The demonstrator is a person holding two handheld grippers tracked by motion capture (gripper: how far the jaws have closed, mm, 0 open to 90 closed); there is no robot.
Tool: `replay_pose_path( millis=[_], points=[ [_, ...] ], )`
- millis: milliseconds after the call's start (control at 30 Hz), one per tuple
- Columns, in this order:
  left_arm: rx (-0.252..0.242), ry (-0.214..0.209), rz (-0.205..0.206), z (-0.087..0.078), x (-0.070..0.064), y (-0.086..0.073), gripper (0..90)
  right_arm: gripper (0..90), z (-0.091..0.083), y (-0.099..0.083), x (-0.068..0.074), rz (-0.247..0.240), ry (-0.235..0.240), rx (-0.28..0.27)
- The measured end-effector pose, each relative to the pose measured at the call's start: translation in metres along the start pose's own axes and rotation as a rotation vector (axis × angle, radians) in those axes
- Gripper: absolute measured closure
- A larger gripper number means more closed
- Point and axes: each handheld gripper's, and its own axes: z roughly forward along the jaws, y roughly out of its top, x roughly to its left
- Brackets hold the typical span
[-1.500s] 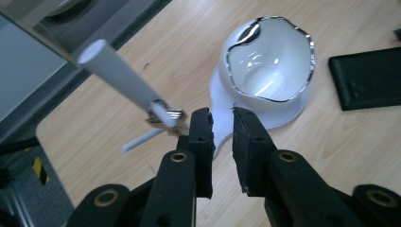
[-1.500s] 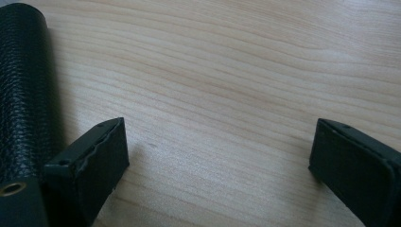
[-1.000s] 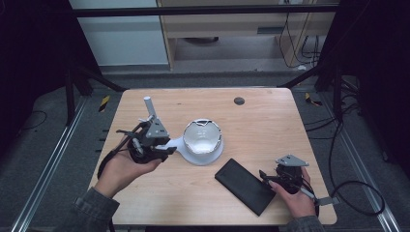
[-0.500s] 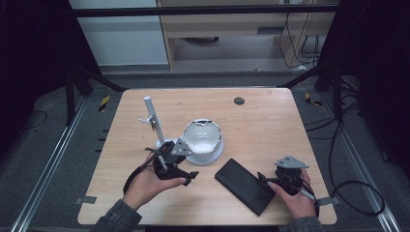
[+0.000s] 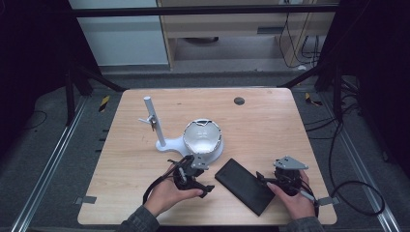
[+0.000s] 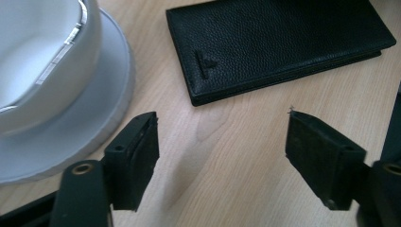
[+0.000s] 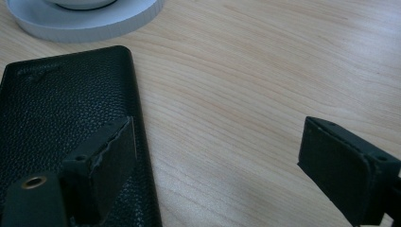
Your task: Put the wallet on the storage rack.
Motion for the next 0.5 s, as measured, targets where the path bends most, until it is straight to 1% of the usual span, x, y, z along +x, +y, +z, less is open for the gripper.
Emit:
replay_pose_path(
  millis=[100, 200, 300, 333, 400, 433, 500],
  points=[
    [0.006, -0.006, 0.003, 0.007, -0.001, -0.001, 33.2, 13.9, 0.000, 0.000, 0.001, -0.001, 0.002, 0.001],
    [0.010, -0.007, 0.001, 0.010, -0.001, -0.001, 37.2, 13.9, 0.000, 0.000, 0.001, -0.003, 0.004, 0.007],
    [0.019, -0.018, 0.007, 0.013, -0.002, -0.001, 39.6, 13.6, 0.001, 0.000, 0.001, -0.005, 0.003, 0.011],
    [0.017, -0.022, 0.009, 0.014, -0.002, -0.002, 47.3, 13.7, 0.001, 0.000, 0.001, -0.006, 0.004, 0.010],
    [0.025, -0.024, 0.007, 0.016, -0.001, -0.002, 51.7, 13.7, 0.001, 0.000, 0.001, -0.004, 0.004, 0.010],
    [0.027, -0.020, 0.006, 0.016, -0.001, -0.003, 58.3, 13.8, 0.001, 0.000, 0.000, -0.002, 0.003, 0.011],
    [0.033, -0.007, 0.003, 0.019, 0.001, -0.002, 63.7, 13.7, 0.001, 0.000, 0.000, -0.001, 0.003, 0.012]
  ],
)
